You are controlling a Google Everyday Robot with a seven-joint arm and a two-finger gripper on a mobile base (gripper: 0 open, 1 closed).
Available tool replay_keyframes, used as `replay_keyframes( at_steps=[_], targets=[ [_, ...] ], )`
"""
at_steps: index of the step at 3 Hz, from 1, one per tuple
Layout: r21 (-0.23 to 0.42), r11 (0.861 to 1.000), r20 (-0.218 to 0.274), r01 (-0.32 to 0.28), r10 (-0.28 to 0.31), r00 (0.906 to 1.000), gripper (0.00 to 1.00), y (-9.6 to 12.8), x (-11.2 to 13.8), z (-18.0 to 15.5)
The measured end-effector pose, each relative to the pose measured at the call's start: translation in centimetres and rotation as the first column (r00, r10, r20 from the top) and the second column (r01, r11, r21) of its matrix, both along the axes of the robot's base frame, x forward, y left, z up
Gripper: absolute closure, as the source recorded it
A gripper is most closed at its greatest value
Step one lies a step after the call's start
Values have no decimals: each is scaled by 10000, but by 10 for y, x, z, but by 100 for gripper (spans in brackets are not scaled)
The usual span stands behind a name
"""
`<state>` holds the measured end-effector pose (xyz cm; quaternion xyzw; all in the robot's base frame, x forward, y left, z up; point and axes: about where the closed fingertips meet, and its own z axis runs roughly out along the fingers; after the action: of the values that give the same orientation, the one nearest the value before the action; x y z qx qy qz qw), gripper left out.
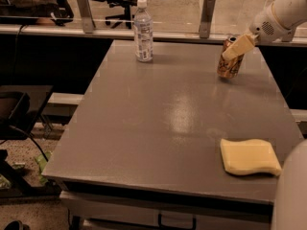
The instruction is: Move orange can near sponge
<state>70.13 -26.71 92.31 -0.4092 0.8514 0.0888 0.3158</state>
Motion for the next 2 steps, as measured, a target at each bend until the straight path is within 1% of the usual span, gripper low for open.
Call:
replay_keyframes(
  at_steps=[1, 2],
  targets=[
    [91, 9983, 57, -579, 578, 9983, 100, 14, -31, 14],
    [194, 9931, 98, -1161, 1159, 9932, 100, 29, -71, 23]
  ],
)
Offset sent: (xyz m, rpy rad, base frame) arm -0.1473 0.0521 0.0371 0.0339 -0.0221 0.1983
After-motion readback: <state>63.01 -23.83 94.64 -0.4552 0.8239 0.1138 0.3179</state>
